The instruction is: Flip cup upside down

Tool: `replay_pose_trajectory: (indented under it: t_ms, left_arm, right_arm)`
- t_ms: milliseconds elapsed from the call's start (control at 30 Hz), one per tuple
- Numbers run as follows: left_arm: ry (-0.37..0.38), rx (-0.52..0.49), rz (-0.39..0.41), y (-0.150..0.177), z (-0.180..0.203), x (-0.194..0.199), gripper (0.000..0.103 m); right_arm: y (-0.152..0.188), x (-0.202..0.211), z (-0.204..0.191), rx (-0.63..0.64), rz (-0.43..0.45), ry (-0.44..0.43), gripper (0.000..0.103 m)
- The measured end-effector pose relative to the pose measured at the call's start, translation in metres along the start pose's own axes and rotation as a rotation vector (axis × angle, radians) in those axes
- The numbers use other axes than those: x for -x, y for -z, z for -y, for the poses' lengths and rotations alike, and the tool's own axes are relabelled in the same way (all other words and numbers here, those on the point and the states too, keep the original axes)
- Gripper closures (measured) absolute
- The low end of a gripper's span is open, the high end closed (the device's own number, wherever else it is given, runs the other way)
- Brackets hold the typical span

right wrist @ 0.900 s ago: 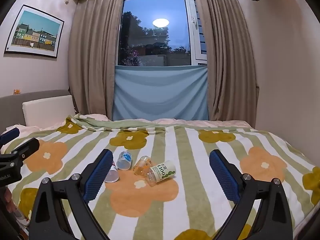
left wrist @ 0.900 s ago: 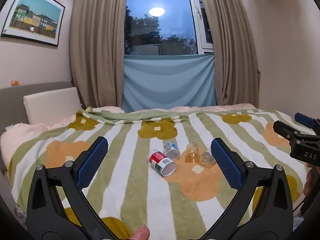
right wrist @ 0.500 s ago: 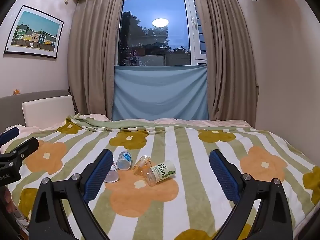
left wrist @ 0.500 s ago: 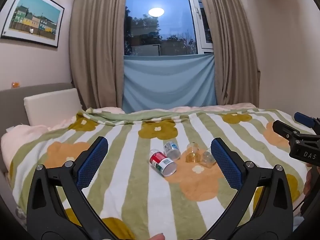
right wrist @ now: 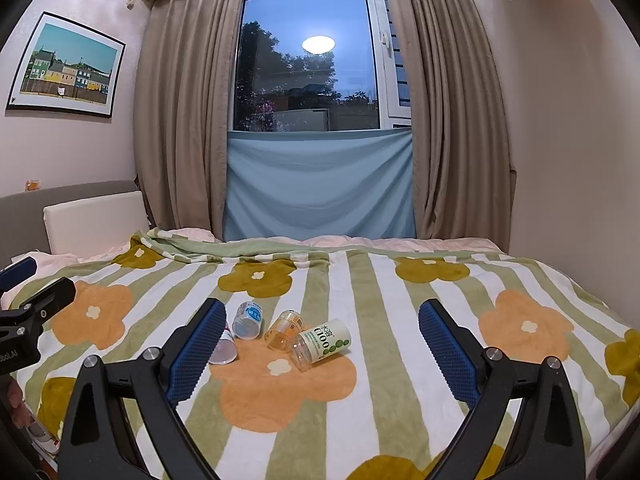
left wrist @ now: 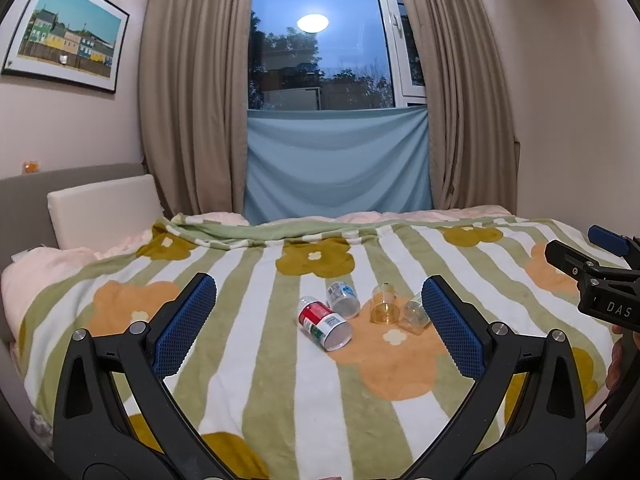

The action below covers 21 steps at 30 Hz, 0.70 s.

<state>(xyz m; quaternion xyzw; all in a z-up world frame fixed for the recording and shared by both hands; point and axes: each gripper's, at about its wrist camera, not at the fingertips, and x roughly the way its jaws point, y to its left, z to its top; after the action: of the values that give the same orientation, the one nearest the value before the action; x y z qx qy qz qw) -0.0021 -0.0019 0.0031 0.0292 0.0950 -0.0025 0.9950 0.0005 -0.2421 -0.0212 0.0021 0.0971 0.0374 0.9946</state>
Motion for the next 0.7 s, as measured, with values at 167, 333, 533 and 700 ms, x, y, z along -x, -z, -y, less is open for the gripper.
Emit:
replay_pose_trajectory:
  t_ms: [167, 333, 533, 700]
  left_arm:
    - [-0.001, -0.001, 0.0, 0.0004, 0.0011, 0.0001, 0.0]
    - [0.0, -0.001, 0.001, 0.0002, 0.0008, 0.0, 0.0]
    - [0.002, 0.001, -0.001, 0.0008, 0.0003, -0.0002, 0.0]
    - [0.001, 0.001, -0.001, 0.0009, 0.0003, -0.0004, 0.0]
  right_arm:
    - [0.0017, 0.0, 0.0, -0.001, 0.0, -0.001, 0.006]
    - [0.0018, -0.0001, -0.0004, -0.002, 0.0, -0.001, 0.006]
    - [0.002, -0.0004, -0.0008, -0.003, -0.002, -0.002, 0.006]
    - [0.0019, 0.0, -0.001, -0.003, -0.002, -0.001, 0.006]
